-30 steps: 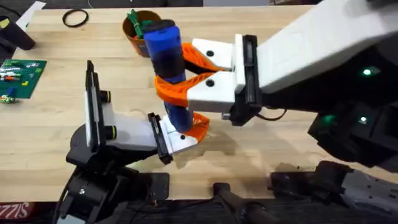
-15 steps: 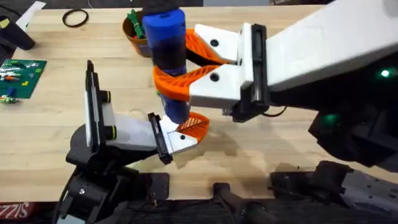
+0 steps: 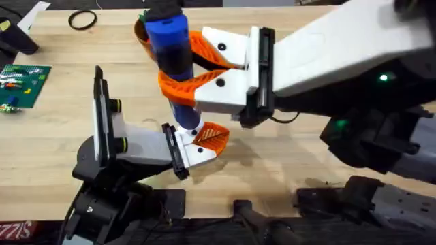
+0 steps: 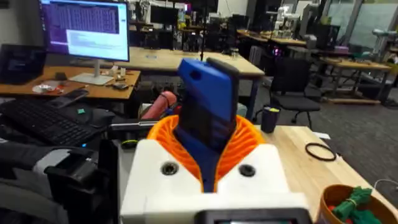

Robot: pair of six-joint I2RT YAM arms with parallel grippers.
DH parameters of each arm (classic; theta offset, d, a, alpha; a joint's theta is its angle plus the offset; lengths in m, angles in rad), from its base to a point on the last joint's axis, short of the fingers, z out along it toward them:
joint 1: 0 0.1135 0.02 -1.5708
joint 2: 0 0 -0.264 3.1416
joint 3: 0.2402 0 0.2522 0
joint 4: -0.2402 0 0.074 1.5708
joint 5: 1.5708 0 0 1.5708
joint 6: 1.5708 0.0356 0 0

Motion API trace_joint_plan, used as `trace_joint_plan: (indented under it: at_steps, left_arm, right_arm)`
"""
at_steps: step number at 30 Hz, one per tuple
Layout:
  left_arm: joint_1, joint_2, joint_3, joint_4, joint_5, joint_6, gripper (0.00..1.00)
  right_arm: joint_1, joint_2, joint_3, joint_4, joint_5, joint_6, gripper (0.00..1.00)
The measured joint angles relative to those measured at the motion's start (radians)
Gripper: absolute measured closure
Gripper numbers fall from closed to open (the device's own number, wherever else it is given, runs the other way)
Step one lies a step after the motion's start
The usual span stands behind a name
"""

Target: Pick up the gripper from the table and insert it into the empty holder that is missing its gripper. Then pick up a screw, insert it into the mounting hole, and use the screwdriver to tighten it. Finally, clean up the table by picking up the vegetable and placing it into the bucket.

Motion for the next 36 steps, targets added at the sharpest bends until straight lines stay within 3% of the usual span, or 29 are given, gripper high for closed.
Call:
trace_joint_plan:
  at_steps: [14,36]
  left_arm:
    - [0.000,0.000,0.000,0.000,0.000,0.000,0.988]
    - [0.000,0.000,0.000,0.000,0.000,0.000,0.988]
  right_arm:
    - [0.000,0.003,0.000,0.066,0.000,0.031,0.951]
    - [-0.029,0.003,0.000,0.041,-0.001,0.098,0.951]
